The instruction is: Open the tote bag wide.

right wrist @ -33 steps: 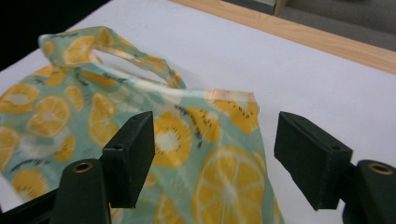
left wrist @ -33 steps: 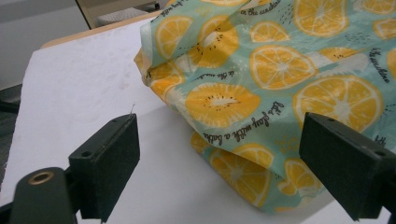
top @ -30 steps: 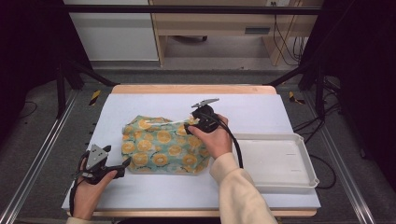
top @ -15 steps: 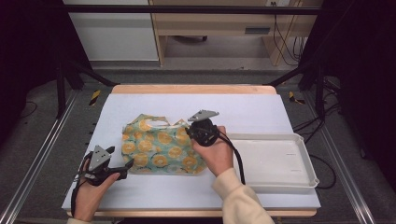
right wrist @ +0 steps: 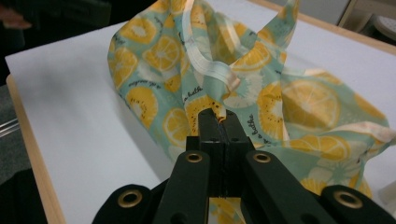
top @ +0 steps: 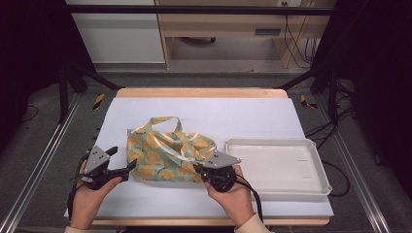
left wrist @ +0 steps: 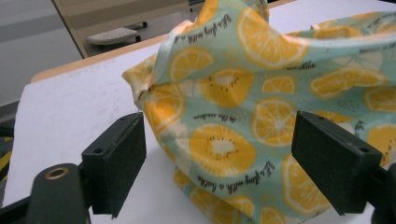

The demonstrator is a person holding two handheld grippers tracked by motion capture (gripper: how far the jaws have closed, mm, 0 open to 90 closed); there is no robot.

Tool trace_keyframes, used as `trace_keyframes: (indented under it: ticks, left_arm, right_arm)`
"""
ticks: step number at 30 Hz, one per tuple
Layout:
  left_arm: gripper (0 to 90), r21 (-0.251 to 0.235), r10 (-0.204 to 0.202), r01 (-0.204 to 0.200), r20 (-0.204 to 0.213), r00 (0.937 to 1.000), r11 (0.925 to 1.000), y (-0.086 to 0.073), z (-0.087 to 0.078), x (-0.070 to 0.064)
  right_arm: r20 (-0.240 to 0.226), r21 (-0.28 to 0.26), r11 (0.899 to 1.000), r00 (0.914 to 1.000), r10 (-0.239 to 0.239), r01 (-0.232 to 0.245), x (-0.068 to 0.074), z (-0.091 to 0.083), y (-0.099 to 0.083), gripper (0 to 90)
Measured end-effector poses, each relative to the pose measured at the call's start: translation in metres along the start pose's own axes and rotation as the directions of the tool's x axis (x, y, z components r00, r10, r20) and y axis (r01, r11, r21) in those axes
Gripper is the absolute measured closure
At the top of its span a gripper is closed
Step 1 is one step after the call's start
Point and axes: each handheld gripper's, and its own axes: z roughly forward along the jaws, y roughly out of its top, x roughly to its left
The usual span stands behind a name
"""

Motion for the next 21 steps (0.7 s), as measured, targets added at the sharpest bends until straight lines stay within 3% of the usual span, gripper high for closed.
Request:
trace_keyframes:
  ticks: [2,5,6,9,13,15,18,21]
  left_arm:
    - [17.8,-0.016,0.006,-0.005,0.021,0.9998,0.9999,0.008,0.001,0.001]
    - [17.1,-0.001,0.022,-0.022,0.021,0.9995,0.9998,0.022,0.009,0.004]
    - [17.0,-0.008,0.034,-0.033,0.047,0.9983,0.9994,0.031,0.016,0.01]
    - [16.6,-0.015,0.023,-0.021,0.083,0.9963,0.9997,0.04,0.024,0.013]
    - [16.1,0.009,0.041,-0.042,0.08,0.9959,0.9991,0.062,0.038,0.014]
    - [15.9,0.015,0.061,-0.063,0.093,0.9938,0.9979,0.069,0.047,0.017]
    - [16.4,0.027,0.058,-0.062,0.122,0.9908,0.9977,0.078,0.063,0.019]
    - [16.3,0.062,0.086,-0.097,0.159,0.9834,0.9933,0.083,0.08,0.027]
  right_arm:
    - [-0.004,0.008,1.0,0.9999,-0.012,0.012,0.002,-0.002,-0.003,90.0]
    - [0.0,0.013,1.0,0.9997,-0.023,0.023,0.002,-0.002,-0.008,90.0]
    - [-0.001,0.02,1.0,0.9998,-0.019,0.02,0.003,0.0,-0.01,90.0]
    - [-0.001,0.027,0.999,0.9996,-0.028,0.028,0.003,0.0,-0.013,90.0]
    - [-0.008,0.032,0.999,0.9996,-0.029,0.029,0.005,0.001,-0.015,90.0]
    - [-0.008,0.044,0.998,0.9992,-0.039,0.039,0.006,0.002,-0.016,90.0]
    - [-0.007,0.055,0.997,0.9983,-0.058,0.058,0.008,0.003,-0.017,90.0]
    - [-0.005,0.057,0.996,0.9978,-0.066,0.066,0.009,0.003,-0.018,90.0]
